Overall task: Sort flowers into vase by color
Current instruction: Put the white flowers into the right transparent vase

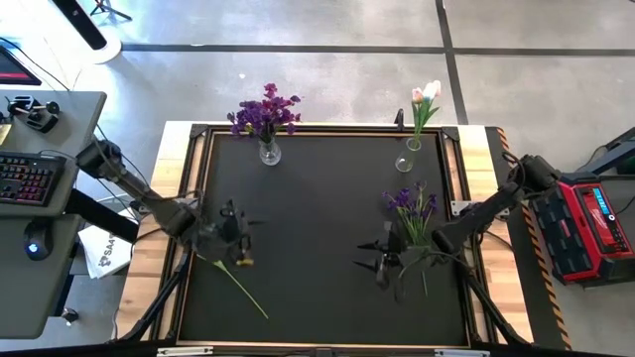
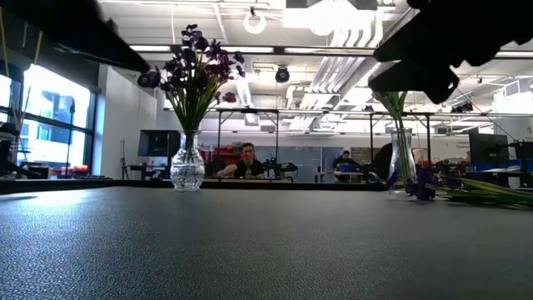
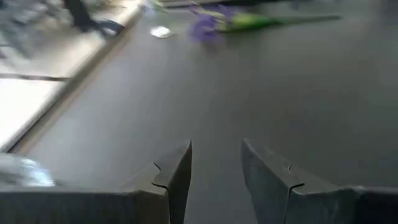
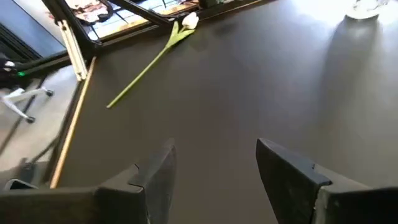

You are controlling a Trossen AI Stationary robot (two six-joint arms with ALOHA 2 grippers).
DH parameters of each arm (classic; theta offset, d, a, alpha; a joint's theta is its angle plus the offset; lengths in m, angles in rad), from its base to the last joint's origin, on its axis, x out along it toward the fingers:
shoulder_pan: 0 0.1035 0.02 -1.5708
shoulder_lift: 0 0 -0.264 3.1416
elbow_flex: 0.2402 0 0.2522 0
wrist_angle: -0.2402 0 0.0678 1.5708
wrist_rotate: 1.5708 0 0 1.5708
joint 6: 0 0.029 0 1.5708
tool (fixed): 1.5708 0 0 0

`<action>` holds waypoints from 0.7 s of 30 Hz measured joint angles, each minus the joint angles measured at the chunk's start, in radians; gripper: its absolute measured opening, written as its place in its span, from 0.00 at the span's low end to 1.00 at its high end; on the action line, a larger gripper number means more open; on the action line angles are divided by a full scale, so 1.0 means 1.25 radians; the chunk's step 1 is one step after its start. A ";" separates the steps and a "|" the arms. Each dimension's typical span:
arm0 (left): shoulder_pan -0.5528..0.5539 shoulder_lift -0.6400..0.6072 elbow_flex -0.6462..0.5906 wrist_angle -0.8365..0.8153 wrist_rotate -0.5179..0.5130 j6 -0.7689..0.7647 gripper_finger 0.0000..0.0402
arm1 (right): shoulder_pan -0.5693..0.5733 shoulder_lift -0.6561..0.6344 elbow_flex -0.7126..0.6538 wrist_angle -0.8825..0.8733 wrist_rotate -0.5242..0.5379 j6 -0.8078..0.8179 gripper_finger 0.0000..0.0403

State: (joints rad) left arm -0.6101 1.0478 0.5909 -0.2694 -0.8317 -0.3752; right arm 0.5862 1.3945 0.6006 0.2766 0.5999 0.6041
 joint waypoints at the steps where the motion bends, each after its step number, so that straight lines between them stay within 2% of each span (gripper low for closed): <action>1: -0.018 0.007 0.001 0.001 0.017 -0.022 0.31 | 0.002 -0.001 0.000 0.003 0.000 0.005 0.51; 4: -0.064 0.017 0.001 -0.001 0.092 -0.143 0.31 | 0.003 -0.001 0.000 0.024 -0.001 0.005 0.51; 13: -0.185 0.060 0.002 -0.143 0.369 -0.672 0.31 | 0.002 -0.001 0.000 0.035 0.049 -0.008 0.51; 17: -0.244 0.097 -0.009 -0.160 0.405 -0.871 0.31 | 0.002 -0.001 0.000 0.035 0.050 -0.020 0.51; 21: -0.287 0.141 -0.019 -0.155 0.406 -0.988 0.31 | 0.002 -0.001 0.000 0.034 0.050 -0.029 0.51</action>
State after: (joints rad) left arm -0.9688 1.2237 0.5671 -0.4635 -0.3239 -1.6100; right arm 0.5889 1.3933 0.6006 0.3195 0.6628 0.5679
